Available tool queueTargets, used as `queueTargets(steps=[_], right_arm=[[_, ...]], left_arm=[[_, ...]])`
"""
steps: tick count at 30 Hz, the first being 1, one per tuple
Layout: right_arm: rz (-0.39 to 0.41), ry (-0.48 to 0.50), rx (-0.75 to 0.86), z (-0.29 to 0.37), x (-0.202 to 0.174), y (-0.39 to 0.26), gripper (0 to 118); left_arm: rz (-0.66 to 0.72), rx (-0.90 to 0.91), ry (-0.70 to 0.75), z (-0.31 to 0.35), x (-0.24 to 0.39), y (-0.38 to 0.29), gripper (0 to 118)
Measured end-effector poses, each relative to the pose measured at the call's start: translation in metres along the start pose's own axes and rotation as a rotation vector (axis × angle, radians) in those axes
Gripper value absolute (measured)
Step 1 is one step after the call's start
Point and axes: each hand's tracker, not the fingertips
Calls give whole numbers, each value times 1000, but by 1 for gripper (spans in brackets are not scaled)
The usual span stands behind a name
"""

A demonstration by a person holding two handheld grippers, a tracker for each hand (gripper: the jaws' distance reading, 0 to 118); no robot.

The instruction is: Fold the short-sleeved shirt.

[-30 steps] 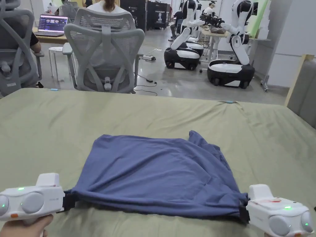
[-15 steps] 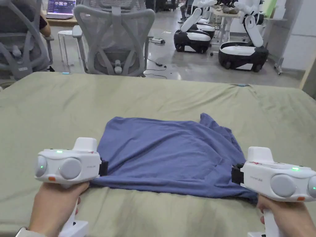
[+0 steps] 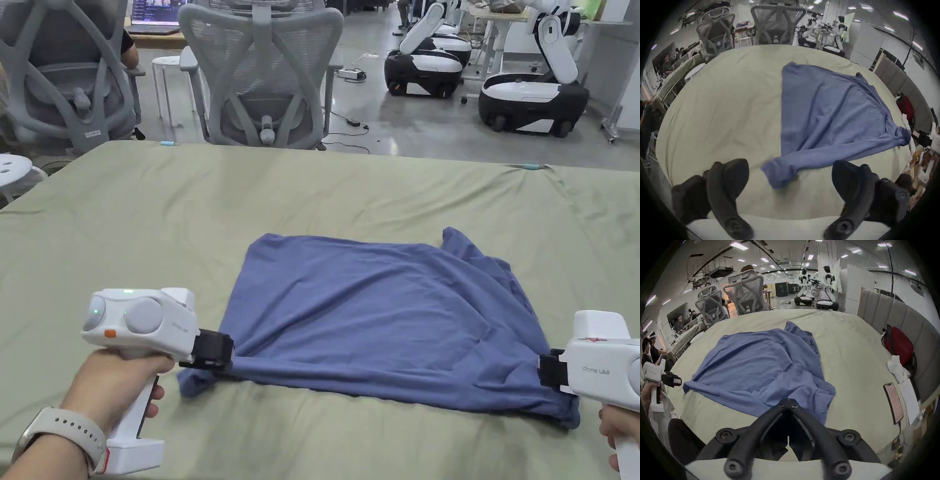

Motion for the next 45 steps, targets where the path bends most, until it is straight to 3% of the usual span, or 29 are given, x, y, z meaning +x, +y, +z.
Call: queueTargets(steps=[3,6,7,10,11,13,14,15,18,22,23,24,25,26,36,41,45], right_arm=[[-1,-11,-13,2,2,0,0],[0,-19,-28,3,6,-1,0],[0,-21,-32,4,8,0,0],[0,-29,-45,2,24,2,0],[-1,-29,-48,2,27,2,7],[-18,-35,-67,-6,37,4,82],[-25,-41,-78,-9,40,4,109],[-31,-42,-102,-15,42,4,118],[-57,-9,-135,-31,48,1,99],[-97,-35,-235,-61,53,-11,91],[-87,-44,-265,-66,53,-15,82],[-83,-32,-271,-69,55,-19,40],[-121,10,-266,-68,56,-22,7],[-184,40,-226,-62,57,-23,8],[-19,-47,-32,-16,32,52,7],[-2,-94,-32,-61,33,96,7],[-64,-105,-43,-115,41,110,7]], left_arm=[[41,-67,2,-25,1,-2,65],[45,-119,-11,-40,5,-5,15],[46,-107,-8,-38,6,-3,8],[75,-89,-30,-26,10,3,7],[55,-73,-18,-21,12,4,7],[71,-35,-27,-11,13,4,7],[69,-20,-29,-7,15,4,7],[65,-17,-26,-5,15,6,7],[50,-7,-24,-1,19,6,7],[56,-7,-24,-1,17,5,7],[56,-9,-24,-1,17,5,7],[55,-10,-24,-1,18,4,7],[53,-14,-29,0,18,3,7],[53,-18,-38,0,19,2,7],[42,100,-25,35,30,59,6],[64,69,0,-6,31,105,6],[163,5,15,-58,26,133,6]])
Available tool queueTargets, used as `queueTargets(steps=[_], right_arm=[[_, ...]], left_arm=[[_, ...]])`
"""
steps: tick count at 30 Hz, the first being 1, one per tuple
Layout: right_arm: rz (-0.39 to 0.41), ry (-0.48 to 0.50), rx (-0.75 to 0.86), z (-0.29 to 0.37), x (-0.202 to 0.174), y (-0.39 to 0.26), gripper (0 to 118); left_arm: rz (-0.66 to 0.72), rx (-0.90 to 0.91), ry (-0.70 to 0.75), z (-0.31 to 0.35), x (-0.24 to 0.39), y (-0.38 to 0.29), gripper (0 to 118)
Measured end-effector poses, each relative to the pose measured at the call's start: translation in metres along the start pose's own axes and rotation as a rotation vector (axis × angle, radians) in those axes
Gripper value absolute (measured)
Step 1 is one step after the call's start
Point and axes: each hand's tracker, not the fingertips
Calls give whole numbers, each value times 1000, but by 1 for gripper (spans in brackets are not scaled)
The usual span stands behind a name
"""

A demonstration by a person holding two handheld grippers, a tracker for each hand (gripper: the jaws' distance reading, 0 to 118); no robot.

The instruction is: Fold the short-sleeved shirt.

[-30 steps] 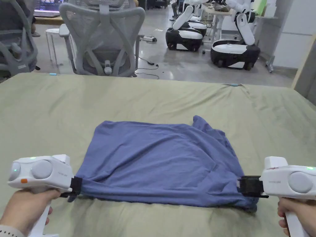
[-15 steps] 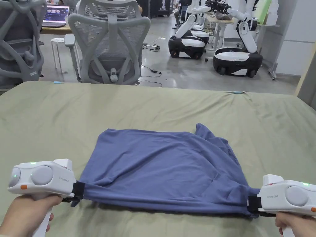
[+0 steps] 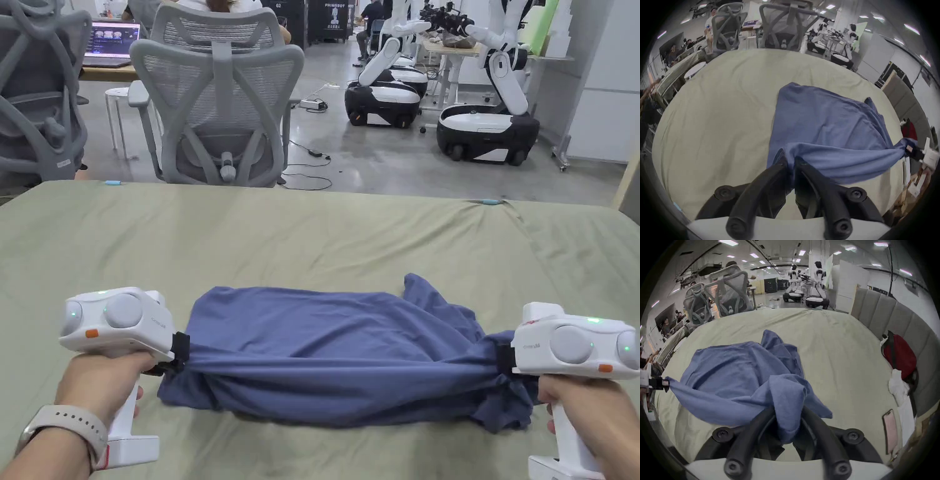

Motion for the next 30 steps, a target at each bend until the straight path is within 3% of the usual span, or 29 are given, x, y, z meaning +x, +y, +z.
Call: queueTargets(steps=[7,8,9,10,11,12,14,16,17,18,19,20,22,24,30], right_arm=[[-23,-6,-34,-39,2,3,8],[-17,1,-33,-40,3,2,12],[-8,3,-32,-36,4,1,35],[7,-3,-30,-30,3,1,66],[35,0,0,-16,2,-2,88],[49,16,50,-1,0,-5,95],[43,40,143,30,-9,-15,94],[52,94,228,55,-23,-32,92],[69,101,254,66,-30,-41,85],[84,93,275,75,-37,-50,60],[112,93,292,80,-43,-59,27],[142,85,305,85,-54,-69,1],[139,85,302,91,-58,-82,0],[119,145,254,88,-61,-86,0],[122,129,258,90,-65,-84,0]], left_arm=[[16,-44,22,-40,4,14,7],[17,-39,16,-40,2,12,9],[29,-23,10,-37,0,9,25],[32,18,18,-27,1,6,48],[6,68,26,-18,3,0,74],[-16,125,32,-6,6,-8,90],[-46,280,15,19,13,-28,81],[-42,393,-2,37,22,-52,54],[-44,416,-5,44,26,-64,43],[-51,409,-13,48,28,-73,18],[-60,398,-20,51,31,-81,0],[-73,389,-24,53,34,-88,0],[-85,374,-44,57,32,-97,0],[-98,347,-58,63,29,-99,0],[-102,296,-32,71,12,-81,0]])
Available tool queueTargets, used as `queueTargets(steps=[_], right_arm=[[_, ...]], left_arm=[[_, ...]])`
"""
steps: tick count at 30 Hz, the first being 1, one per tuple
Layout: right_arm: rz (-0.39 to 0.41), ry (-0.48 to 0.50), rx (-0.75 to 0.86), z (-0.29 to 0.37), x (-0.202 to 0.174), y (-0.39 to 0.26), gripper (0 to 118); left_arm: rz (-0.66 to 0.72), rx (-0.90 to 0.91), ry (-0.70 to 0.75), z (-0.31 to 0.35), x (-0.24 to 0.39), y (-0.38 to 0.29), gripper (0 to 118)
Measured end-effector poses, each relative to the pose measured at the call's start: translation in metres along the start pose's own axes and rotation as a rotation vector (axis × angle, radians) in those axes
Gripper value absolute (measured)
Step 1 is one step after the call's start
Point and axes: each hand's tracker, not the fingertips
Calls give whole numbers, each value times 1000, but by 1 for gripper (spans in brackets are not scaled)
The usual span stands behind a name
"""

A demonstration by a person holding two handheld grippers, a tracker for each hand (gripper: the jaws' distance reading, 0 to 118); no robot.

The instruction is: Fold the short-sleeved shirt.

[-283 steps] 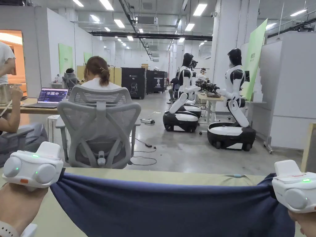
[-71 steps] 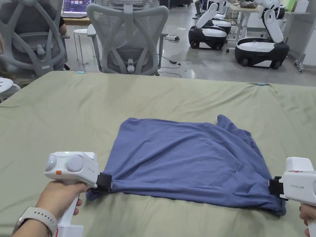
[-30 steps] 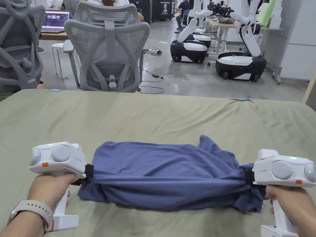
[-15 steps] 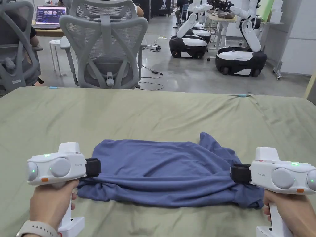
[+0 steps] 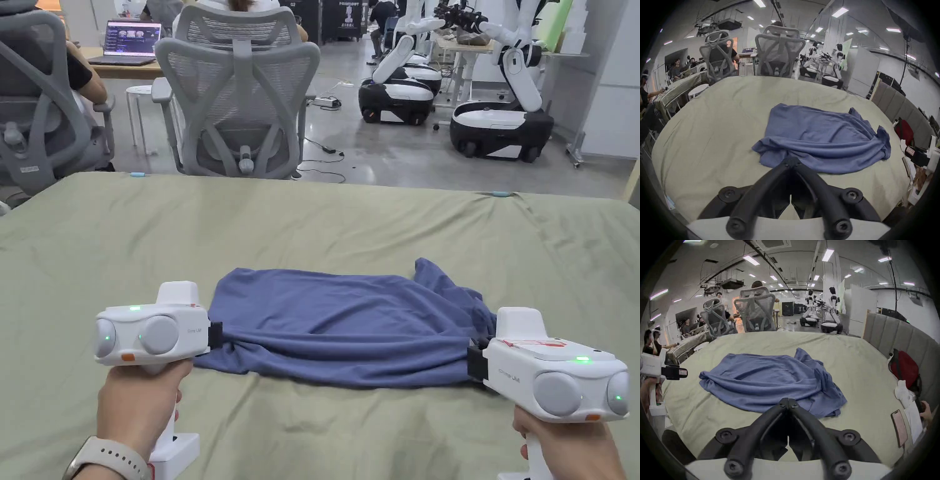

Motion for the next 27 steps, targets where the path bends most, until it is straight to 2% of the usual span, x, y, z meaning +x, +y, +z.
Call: queueTargets(steps=[3,6,7,8,9,10,11,12,13,15,17,18,19,21,22,23,24,25,26,27], right_arm=[[17,-6,-12,-9,0,1,0],[23,-2,-34,-19,3,1,0],[26,-2,-39,-23,3,1,0],[28,-3,-42,-27,4,1,0],[26,-6,-46,-31,5,1,0],[22,-9,-50,-33,11,0,0],[18,-13,-54,-36,14,1,0],[14,-21,-56,-38,18,1,0],[8,-31,-60,-41,22,2,0],[-4,-49,-69,-43,37,0,0],[-21,-78,-82,-45,52,1,0],[-30,-92,-91,-45,61,-1,0],[-41,-110,-97,-46,68,-2,0],[-68,-133,-94,-49,81,-3,0],[-90,-144,-83,-50,88,-5,6],[-115,-144,-66,-54,93,-7,25],[-125,-149,-67,-59,96,-8,71],[-139,-146,-96,-68,100,-8,99],[-148,-136,-142,-78,103,-10,114],[-151,-126,-141,-86,104,-12,111]], left_arm=[[73,-86,-10,-19,-23,6,0],[62,-118,41,-47,-34,9,0],[62,-120,61,-55,-35,10,10],[74,-118,75,-64,-37,10,37],[90,-130,83,-73,-40,11,83],[95,-155,81,-83,-42,11,103],[94,-161,76,-91,-42,11,103],[87,-178,78,-96,-35,11,90],[75,-194,78,-105,-34,11,83],[38,-240,101,-122,-32,6,81],[31,-315,120,-124,-19,-5,60],[18,-293,110,-123,-16,-8,58],[-15,-267,128,-116,-12,-7,47],[-69,-259,146,-102,-1,-2,1],[-80,-204,155,-93,0,-3,1],[-59,-192,135,-91,-2,-2,1],[-50,-176,130,-92,-6,1,1],[-29,-145,124,-86,-9,2,1],[-8,-133,119,-82,-11,3,1],[2,-133,114,-79,-13,4,1]])
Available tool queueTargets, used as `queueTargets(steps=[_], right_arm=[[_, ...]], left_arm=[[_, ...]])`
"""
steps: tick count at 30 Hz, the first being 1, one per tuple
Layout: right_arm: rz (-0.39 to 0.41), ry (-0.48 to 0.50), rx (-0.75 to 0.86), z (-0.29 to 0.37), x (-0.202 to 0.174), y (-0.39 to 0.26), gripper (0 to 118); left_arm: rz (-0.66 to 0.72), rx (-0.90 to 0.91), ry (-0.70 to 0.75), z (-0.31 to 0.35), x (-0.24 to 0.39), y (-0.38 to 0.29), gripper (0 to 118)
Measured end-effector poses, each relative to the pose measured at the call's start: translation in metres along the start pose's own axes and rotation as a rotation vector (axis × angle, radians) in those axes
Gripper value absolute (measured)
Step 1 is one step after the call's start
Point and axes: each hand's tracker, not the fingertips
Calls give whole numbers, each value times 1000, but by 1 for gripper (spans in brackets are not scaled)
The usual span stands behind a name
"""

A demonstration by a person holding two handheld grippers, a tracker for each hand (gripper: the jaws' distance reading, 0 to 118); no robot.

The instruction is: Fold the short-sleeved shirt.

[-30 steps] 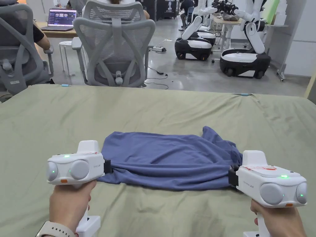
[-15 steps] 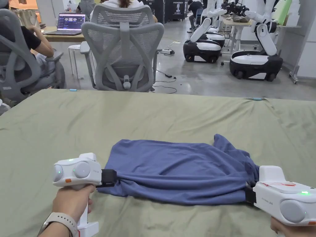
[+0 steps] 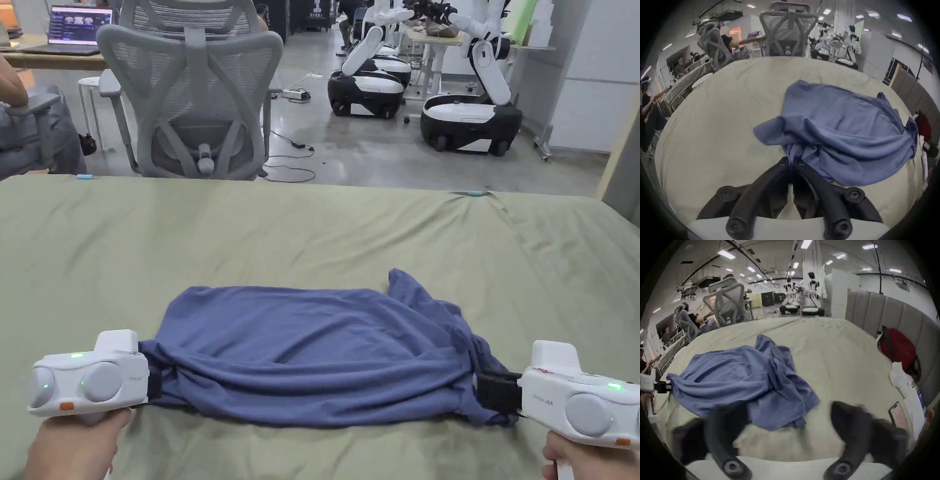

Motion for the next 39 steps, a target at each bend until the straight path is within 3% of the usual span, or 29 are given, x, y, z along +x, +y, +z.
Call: queueTargets(steps=[3,4,5,6,7,17,19,27,29,30,31,32,33,34,35,37,39], right_arm=[[26,-14,-34,-27,-4,-2,97],[27,-24,-64,-38,-4,-4,81],[10,-2,-100,-46,-2,-6,41],[-19,20,-137,-52,0,-7,16],[-36,27,-138,-54,3,-8,10],[-18,39,12,24,0,-3,10],[18,10,5,43,-6,-5,10],[37,10,-74,65,-14,-51,10],[37,3,-100,59,-16,-62,11],[34,5,-103,56,-16,-66,22],[28,5,-106,51,-15,-67,45],[19,3,-116,50,-14,-68,78],[10,-1,-127,52,-13,-67,108],[8,-2,-120,58,-13,-65,115],[16,-7,-68,64,-13,-61,113],[71,-15,31,82,-26,-48,112],[74,19,115,98,-44,-33,111]], left_arm=[[0,-14,-12,-8,-3,4,1],[1,-14,-11,-9,-3,4,1],[6,-16,-12,-13,-3,2,1],[9,-19,-14,-14,-3,3,1],[8,-20,-14,-14,-3,3,1],[30,21,-61,20,-12,13,1],[30,23,-54,28,-17,6,1],[64,-30,-74,45,-30,-48,1],[67,-46,-68,43,-29,-58,2],[69,-50,-68,40,-30,-61,4],[68,-44,-71,38,-30,-64,14],[69,-39,-68,38,-31,-66,37],[69,-21,-61,43,-32,-66,75],[62,36,-53,53,-33,-65,91],[46,82,-40,62,-32,-64,94],[-5,208,7,86,-23,-55,90],[-33,271,4,98,-7,-47,86]])
